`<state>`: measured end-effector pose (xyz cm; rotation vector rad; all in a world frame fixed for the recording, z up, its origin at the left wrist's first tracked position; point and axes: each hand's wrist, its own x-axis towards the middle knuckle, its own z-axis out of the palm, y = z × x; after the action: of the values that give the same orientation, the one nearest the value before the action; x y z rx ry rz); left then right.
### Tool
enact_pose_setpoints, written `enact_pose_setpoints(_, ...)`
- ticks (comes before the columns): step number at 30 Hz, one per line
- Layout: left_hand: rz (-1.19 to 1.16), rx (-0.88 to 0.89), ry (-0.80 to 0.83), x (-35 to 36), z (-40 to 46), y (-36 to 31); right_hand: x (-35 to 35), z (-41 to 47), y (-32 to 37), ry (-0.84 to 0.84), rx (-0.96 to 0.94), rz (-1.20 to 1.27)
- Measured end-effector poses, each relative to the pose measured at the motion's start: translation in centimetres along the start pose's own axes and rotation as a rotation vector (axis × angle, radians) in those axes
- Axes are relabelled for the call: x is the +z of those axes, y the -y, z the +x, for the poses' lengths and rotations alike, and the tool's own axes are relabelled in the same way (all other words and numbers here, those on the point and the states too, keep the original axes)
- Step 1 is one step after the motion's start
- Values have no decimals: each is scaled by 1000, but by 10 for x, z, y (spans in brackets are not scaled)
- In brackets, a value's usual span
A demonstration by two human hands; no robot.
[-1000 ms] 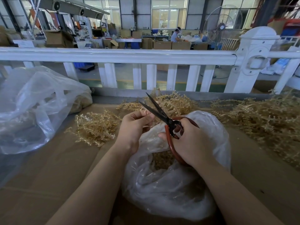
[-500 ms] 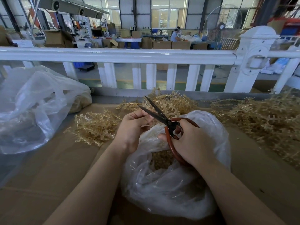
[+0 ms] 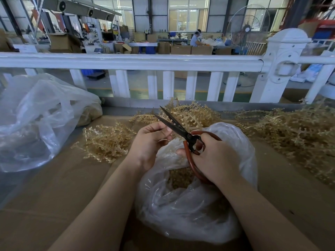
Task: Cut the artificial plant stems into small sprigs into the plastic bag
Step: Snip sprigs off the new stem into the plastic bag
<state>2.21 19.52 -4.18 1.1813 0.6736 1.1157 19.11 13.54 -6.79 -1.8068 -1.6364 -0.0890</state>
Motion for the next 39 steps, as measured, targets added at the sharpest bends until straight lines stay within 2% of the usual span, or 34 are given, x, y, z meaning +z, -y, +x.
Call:
enact_pose_setpoints(16,189,148,47,-1,-2,0,1,-1,1,-24,-8,-21)
enact_pose_setpoints(25,278,252,13,-7,-2,-2,0,0,0,-14,-18,6)
enact_pose_setpoints(39,251,273,40,-10,-3,-2,-1,-2,1,-15,-28,7)
